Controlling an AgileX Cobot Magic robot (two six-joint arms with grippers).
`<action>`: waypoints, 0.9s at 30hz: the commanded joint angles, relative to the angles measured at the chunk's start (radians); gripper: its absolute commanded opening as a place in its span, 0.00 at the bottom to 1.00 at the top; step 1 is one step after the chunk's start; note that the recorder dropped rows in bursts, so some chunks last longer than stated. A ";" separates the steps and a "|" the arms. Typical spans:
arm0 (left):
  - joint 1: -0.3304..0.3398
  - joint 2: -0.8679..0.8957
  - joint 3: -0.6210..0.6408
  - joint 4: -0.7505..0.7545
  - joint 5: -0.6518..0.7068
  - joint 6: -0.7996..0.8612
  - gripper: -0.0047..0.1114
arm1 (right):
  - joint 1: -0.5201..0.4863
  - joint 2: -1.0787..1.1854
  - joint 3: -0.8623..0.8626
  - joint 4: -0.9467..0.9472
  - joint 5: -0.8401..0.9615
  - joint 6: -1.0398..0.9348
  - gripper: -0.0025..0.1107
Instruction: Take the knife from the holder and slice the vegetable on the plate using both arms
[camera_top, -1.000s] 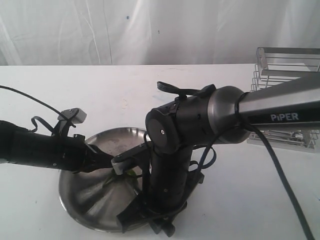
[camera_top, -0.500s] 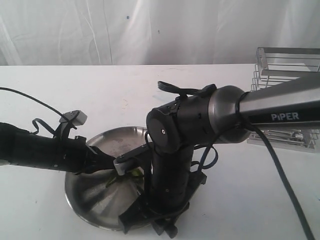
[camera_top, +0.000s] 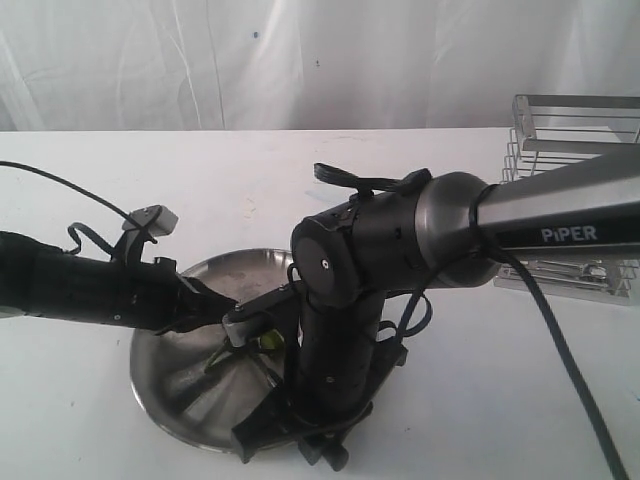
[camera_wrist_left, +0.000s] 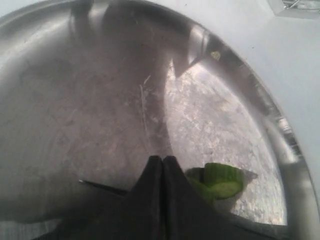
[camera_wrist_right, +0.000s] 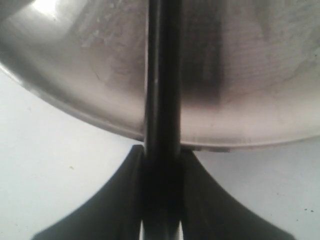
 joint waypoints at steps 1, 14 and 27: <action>-0.023 0.055 0.002 -0.021 -0.053 0.005 0.04 | -0.006 -0.002 0.003 -0.006 -0.018 -0.009 0.02; -0.094 0.085 0.048 -0.021 -0.135 -0.026 0.04 | -0.006 -0.002 0.003 -0.006 0.078 -0.009 0.02; -0.094 0.085 0.048 0.053 -0.128 -0.104 0.04 | -0.006 -0.031 0.003 -0.002 0.279 -0.002 0.02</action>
